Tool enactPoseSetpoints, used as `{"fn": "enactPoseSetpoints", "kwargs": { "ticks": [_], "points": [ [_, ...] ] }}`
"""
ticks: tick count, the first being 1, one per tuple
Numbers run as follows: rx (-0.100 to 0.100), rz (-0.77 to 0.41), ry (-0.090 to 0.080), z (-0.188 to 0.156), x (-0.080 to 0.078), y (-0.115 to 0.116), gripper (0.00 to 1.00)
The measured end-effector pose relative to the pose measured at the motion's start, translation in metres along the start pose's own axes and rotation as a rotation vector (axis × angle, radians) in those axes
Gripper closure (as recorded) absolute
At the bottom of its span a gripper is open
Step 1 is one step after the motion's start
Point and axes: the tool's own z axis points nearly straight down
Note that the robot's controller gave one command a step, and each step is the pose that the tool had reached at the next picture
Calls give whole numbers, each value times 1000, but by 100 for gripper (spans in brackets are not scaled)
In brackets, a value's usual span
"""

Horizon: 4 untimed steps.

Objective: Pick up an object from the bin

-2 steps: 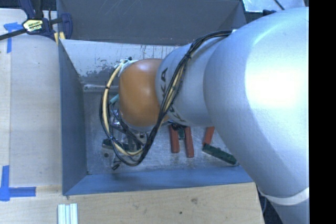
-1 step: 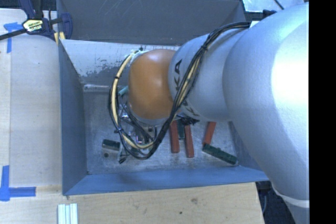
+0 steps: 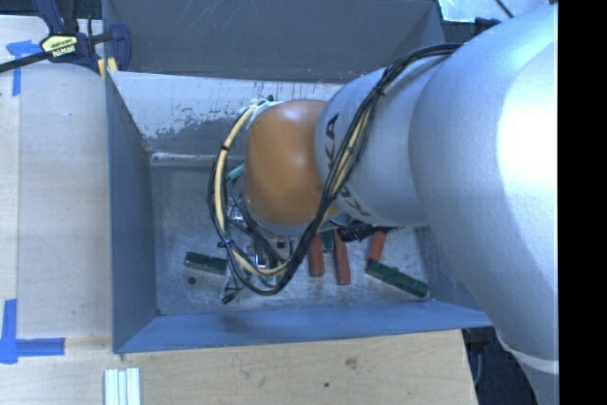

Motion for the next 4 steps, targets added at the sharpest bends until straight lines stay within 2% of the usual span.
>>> {"fn": "enactPoseSetpoints", "kwargs": {
  "ticks": [1, 2, 3, 4],
  "points": [
    [0, 132, 0, 30, 9, -4, 0],
    [-1, 131, 0, 30, 9, -4, 0],
    [-1, 133, -2, 30, 8, -4, 100],
    [-4, 133, -8, -18, 6, -5, 100]
  ]
}}
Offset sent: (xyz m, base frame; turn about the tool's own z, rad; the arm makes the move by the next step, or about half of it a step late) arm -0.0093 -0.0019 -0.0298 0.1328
